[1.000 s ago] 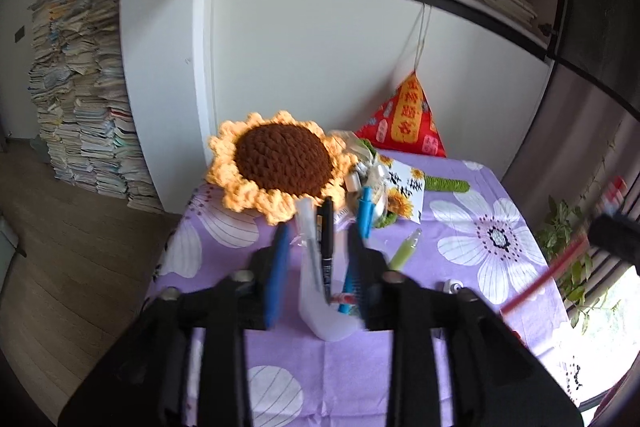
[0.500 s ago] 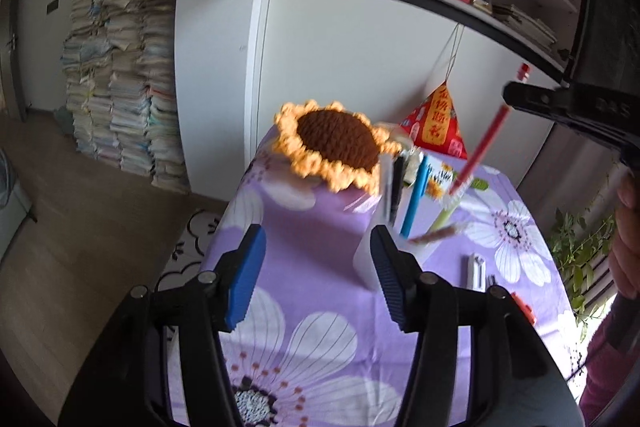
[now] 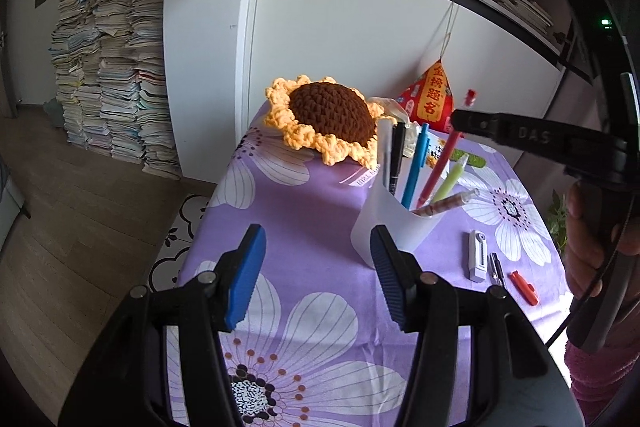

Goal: Organize stationery
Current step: 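Lower the red pen into the cup and open the right gripper, then grasp the black pen on the cloth with the right gripper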

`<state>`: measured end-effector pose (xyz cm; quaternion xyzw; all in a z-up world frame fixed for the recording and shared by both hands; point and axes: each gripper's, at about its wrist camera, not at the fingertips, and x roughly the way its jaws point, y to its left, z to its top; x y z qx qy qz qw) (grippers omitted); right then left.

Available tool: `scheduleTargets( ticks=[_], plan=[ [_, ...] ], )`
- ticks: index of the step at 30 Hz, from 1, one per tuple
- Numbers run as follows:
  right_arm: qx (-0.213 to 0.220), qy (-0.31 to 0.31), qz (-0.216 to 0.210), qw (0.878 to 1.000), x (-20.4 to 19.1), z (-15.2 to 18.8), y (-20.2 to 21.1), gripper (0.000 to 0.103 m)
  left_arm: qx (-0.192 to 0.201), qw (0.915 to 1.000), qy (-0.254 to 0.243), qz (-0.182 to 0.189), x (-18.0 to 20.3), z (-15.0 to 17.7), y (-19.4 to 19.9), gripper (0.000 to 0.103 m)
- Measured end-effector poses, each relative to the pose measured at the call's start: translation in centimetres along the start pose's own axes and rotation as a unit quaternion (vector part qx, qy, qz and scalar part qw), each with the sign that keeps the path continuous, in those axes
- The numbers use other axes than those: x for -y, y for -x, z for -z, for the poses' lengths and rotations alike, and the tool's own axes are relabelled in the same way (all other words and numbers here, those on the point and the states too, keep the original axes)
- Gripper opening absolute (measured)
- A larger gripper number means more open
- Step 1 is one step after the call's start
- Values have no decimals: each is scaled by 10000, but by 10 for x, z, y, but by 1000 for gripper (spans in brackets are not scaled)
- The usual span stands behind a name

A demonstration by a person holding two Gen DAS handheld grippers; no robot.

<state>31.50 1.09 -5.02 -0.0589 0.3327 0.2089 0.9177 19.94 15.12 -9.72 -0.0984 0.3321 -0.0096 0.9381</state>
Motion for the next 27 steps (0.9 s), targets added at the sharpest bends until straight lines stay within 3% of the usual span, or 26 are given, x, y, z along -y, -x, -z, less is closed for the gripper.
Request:
scheduleTargets(
  ticks=[10,21,27],
  plan=[
    [-336,-368,-150,9986,15,9,-4,10,-88,9999,-61,64,7,4,-2,53],
    [194,-451,225,9985,65,26,76,10,-253,9985,-370,313,39,11,-4,53],
    [-367,-725,213,9965,94,62,66,10,-330,9963,-627,482,70,17,-5,53]
  ],
)
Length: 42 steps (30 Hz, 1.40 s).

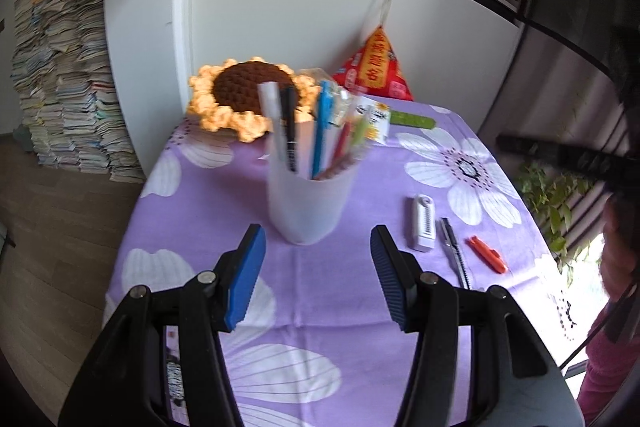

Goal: Organize stationery
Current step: 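Grasp the black pen on the cloth with the right gripper, then grasp the orange marker with the left gripper while the right gripper lifts the black pen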

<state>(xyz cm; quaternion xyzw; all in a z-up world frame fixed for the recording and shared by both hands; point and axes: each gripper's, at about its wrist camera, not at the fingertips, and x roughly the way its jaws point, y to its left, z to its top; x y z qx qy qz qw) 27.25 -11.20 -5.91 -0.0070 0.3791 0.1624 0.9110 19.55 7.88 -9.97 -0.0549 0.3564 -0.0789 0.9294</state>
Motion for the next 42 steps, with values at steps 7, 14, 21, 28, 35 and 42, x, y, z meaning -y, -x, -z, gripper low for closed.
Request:
scheduleTargets(
  ticks=[7,14,21,28,35,42],
  plan=[
    [-1106,-346,-6,9933,25,43,-57,11,-147,9998,-158,-33,21,5,-3,53],
    [-1633,-778,-114,9834,44,63,-92,11,-279,9993,-220,-144,29,9,-6,53],
    [-1773,-788,-113,9809,44,62,-107,11,-376,9985,-360,-145,40,11,-11,54],
    [-1618,-615,49,9849,38,57,-108,11,-484,9978,-426,-125,48,13,-17,54],
    [-738,-1102,-230,9909,69,47,-35,11,-1122,9931,-313,112,75,8,-52,54],
    [222,-1396,100,9899,113,54,56,11,-2041,9770,-66,617,135,8,-104,54]
  ],
)
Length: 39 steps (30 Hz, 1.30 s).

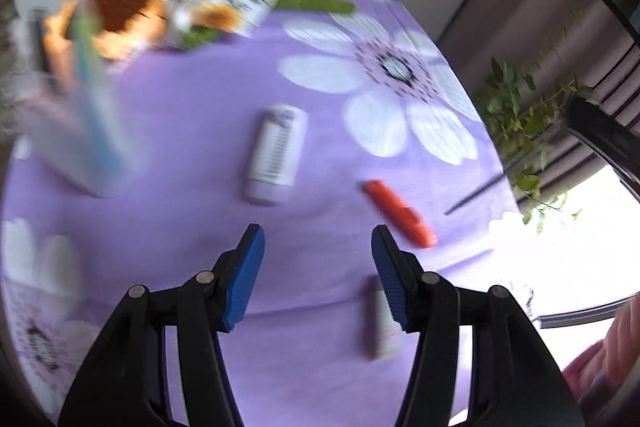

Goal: Organize stationery
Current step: 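Grasp the orange marker with the left gripper while the right gripper lifts the black pen, then lower the orange marker into the cup and open the left gripper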

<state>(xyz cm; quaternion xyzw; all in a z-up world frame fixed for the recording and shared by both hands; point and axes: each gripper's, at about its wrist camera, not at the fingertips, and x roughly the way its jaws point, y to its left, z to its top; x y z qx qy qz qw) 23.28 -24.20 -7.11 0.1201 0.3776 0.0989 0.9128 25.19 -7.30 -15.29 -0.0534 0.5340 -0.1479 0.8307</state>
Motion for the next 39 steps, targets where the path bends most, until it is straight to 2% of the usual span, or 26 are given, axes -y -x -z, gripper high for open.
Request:
scheduleTargets(
  ticks=[3,8,12,13,15,16,17,18,21,29,32,39],
  plan=[
    [219,-138,141,9996,17,2,21,11,-272,9993,236,113,18,-12,-20,54],
    [330,-235,274,9988,34,9,36,11,-605,9955,716,-137,27,-25,-40,54],
    [325,-289,266,9987,41,14,36,11,-541,9946,791,-398,37,-35,-43,56],
    [320,-295,250,9987,42,15,35,11,-567,9943,808,-402,39,-36,-45,53],
    [315,-304,223,9988,44,16,36,11,-592,9939,720,-585,44,-37,-47,38],
    [316,-303,204,9988,44,17,36,11,-597,9945,673,-542,46,-38,-48,16],
    [322,-299,185,9989,44,17,36,11,-688,9946,627,-465,47,-37,-50,14],
    [329,-292,178,9989,45,18,37,11,-647,9950,583,-494,48,-37,-49,8],
    [332,-305,174,9988,45,19,37,11,-666,9958,547,-307,43,-35,-47,7],
    [256,-230,102,9994,36,16,28,11,-8,9988,495,-30,21,-33,8,7],
    [195,-128,46,9997,26,15,22,11,358,9977,581,7,4,-31,34,7],
    [137,90,-69,9998,-1,11,12,11,837,9932,801,138,-24,-32,76,7]
  ],
)
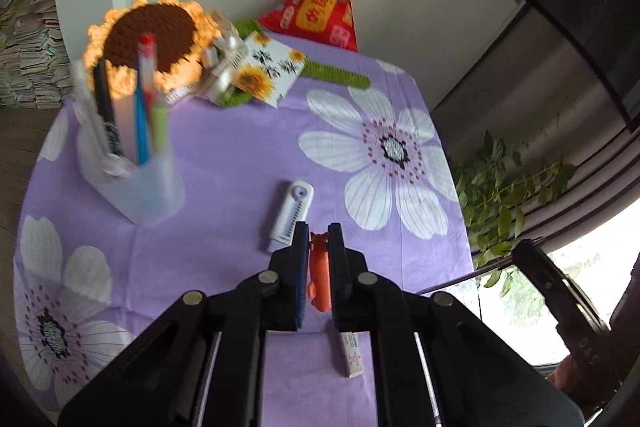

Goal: Organize stationery
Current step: 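Lower the orange marker into the cup and open the left gripper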

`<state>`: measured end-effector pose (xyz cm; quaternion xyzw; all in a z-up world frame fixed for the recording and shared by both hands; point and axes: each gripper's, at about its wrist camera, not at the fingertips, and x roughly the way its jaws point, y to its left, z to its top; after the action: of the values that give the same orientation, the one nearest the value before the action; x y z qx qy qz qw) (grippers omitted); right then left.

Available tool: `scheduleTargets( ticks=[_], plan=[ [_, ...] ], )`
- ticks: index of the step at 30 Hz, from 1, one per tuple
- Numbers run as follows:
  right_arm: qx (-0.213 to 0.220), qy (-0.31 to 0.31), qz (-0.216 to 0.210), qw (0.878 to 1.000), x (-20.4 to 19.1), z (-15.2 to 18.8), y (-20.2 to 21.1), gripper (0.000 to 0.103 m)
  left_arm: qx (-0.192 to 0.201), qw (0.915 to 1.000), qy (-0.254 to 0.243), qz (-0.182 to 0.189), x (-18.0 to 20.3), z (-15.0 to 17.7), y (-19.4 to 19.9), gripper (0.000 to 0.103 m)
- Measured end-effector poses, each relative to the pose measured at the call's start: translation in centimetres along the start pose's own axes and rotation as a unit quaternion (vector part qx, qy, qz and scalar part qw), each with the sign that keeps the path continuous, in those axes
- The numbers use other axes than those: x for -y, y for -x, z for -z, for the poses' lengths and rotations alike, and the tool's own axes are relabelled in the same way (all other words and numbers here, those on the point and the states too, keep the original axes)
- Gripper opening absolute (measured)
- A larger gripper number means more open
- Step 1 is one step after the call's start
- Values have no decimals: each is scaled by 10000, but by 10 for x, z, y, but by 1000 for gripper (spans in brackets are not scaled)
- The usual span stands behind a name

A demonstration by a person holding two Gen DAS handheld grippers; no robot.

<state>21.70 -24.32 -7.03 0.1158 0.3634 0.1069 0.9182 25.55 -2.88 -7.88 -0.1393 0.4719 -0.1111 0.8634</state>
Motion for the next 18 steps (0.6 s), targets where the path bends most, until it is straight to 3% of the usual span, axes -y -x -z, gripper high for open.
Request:
scheduleTargets(
  ticks=[11,18],
  plan=[
    [1,475,-216,9986,-53,-8,-9,11,1175,9921,273,-347,-55,-39,82,7],
    [-52,543,-123,9984,-63,-8,-12,11,1547,9838,496,-762,-93,-60,88,7]
  ],
)
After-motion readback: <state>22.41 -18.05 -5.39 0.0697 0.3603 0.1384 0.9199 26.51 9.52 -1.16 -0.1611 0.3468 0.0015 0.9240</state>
